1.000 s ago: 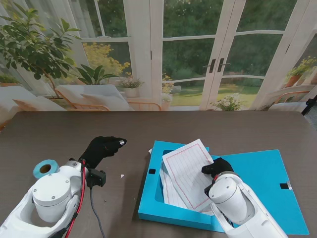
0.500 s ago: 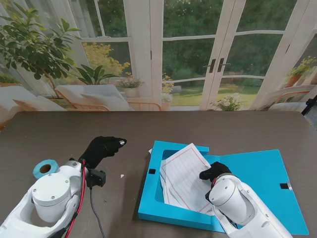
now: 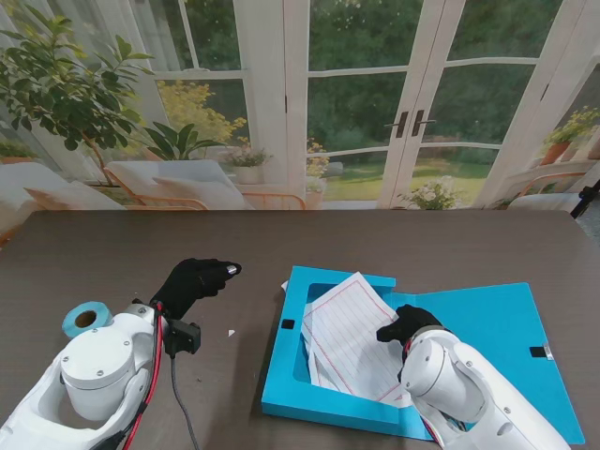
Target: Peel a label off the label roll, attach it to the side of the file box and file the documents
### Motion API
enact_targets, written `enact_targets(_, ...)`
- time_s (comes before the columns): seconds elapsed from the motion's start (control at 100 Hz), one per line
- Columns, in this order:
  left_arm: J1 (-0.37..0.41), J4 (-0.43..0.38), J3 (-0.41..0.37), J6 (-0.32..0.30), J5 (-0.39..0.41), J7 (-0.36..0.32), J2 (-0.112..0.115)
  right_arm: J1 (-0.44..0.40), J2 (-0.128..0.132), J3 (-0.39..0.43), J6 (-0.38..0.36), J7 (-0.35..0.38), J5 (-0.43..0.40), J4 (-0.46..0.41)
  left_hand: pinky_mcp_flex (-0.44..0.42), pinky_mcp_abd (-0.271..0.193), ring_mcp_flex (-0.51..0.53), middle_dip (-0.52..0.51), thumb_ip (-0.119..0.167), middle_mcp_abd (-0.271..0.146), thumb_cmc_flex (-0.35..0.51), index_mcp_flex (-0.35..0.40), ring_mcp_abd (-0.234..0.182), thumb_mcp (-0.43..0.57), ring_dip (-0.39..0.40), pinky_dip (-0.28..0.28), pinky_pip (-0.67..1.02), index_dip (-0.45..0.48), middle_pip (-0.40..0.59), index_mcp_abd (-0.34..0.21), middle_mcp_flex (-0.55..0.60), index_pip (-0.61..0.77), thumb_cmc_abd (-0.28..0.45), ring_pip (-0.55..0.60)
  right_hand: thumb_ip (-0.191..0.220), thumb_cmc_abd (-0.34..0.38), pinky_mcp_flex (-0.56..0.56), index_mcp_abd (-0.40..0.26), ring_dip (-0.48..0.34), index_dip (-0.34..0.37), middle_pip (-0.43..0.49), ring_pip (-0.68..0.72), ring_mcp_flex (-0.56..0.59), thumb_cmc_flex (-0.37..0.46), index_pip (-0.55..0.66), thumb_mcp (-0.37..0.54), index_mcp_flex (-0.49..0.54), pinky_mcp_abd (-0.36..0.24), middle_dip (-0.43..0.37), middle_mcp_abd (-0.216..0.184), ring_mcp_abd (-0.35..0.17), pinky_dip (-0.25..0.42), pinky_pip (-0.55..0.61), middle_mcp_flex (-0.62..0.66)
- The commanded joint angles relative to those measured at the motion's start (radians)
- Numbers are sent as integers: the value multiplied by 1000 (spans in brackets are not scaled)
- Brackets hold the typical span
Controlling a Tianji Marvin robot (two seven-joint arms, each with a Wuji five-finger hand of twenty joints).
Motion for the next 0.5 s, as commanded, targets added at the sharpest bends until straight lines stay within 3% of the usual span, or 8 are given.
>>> enact_targets(0.0, 3, -3, 1, 4, -2, -21, -1, -10, 13, 0, -12, 33, -9, -19, -4, -59, -18, -3, 29, -1, -15, 22, -14, -28, 2, 18, -25, 6, 7, -9, 5, 2, 14, -13, -20, 21, -227, 40, -9, -22, -16, 0, -46, -45, -72, -4, -89, -25, -31, 24, 8, 6, -20, -78)
enact_targets(0.16, 1, -1, 1, 4, -3, -24, -1, -17, 28, 4, -34, 78, -44, -35, -4, -59, -17, 0, 29, 2, -14, 26, -14, -28, 3, 19, -25, 8, 8, -7, 7, 4, 14, -13, -33, 56, -274, 66, -17, -61, -46, -15, -127, -62, -142, -17, -209, -35, -74, 27, 12, 12, -46, -179)
enact_targets(0.4, 3, -2, 2, 4, -6, -20, -2, -48, 23, 18, -125, 54, -149, -44, -4, -58, -16, 2, 30, 3, -12, 26, -13, -30, 4, 19, -25, 9, 8, -6, 9, 3, 15, -12, -58, 109, -281, 6, -30, -77, -47, -33, -147, -94, -149, -36, -174, -32, -107, 33, 15, 21, -59, -191)
enact_targets(0.49, 4, -3, 2, 4, -7, -19, -2, -56, 17, 24, -178, 21, -181, -39, -4, -58, -15, 3, 30, 4, -11, 26, -12, -30, 5, 19, -25, 9, 8, -5, 10, 3, 15, -12, -70, 130, -281, -52, -31, -84, -45, -34, -142, -105, -157, -41, -163, -31, -114, 27, 17, 24, -62, -178)
